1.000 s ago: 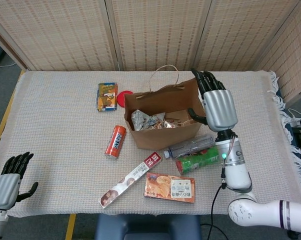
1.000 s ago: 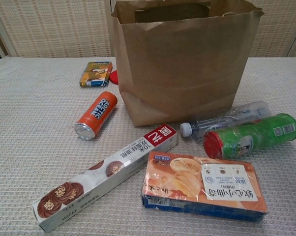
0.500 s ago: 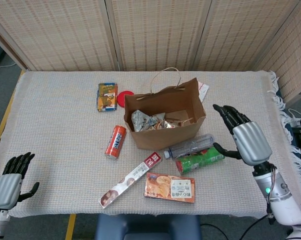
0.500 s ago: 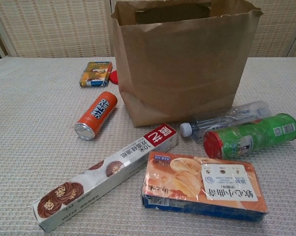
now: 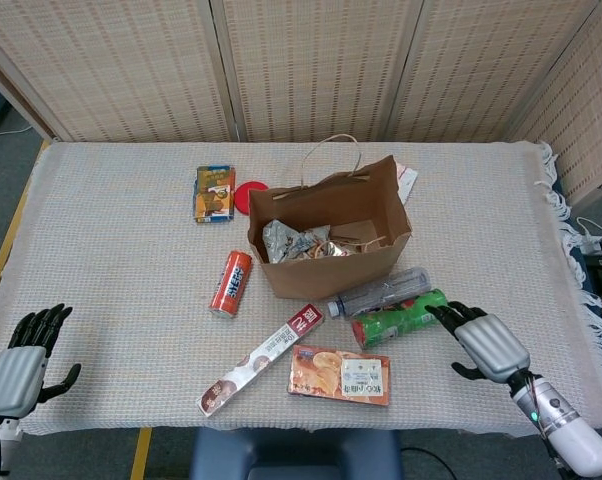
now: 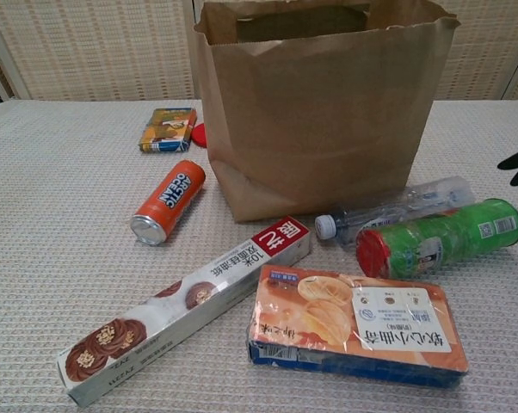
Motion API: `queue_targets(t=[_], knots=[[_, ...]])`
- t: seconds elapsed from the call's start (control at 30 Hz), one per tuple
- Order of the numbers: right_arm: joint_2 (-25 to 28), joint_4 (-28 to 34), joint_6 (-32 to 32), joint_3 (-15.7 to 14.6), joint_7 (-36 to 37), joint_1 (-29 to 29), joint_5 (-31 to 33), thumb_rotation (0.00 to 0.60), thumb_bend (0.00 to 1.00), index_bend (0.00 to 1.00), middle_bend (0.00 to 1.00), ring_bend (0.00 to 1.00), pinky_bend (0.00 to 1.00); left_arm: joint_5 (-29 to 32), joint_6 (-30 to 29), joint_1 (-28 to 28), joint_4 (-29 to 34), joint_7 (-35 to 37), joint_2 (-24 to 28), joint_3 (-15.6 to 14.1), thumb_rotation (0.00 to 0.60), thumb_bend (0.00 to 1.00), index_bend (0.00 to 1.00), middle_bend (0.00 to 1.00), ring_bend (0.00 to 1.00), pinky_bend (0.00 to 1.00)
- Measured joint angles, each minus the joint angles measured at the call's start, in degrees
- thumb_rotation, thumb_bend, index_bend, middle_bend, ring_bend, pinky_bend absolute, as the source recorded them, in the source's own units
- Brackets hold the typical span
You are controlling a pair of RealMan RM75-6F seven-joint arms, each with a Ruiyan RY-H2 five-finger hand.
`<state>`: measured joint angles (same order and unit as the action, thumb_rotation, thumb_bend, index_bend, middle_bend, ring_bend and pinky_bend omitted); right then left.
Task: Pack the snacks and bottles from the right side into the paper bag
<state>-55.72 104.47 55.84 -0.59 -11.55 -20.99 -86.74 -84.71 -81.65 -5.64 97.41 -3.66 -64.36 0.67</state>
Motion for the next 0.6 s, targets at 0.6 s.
queue_targets(t=[0.6], knots=[[-14.52, -5.20, -5.04, 2.80, -17.92, -6.82, 17.91, 0.600, 0.16, 0.00, 0.12, 0.04, 0.17, -0.25, 0.06, 0.08, -0.01, 1.47, 0.60, -0.24, 0.600, 0.34, 0.00, 0.00, 0.00, 0.02]])
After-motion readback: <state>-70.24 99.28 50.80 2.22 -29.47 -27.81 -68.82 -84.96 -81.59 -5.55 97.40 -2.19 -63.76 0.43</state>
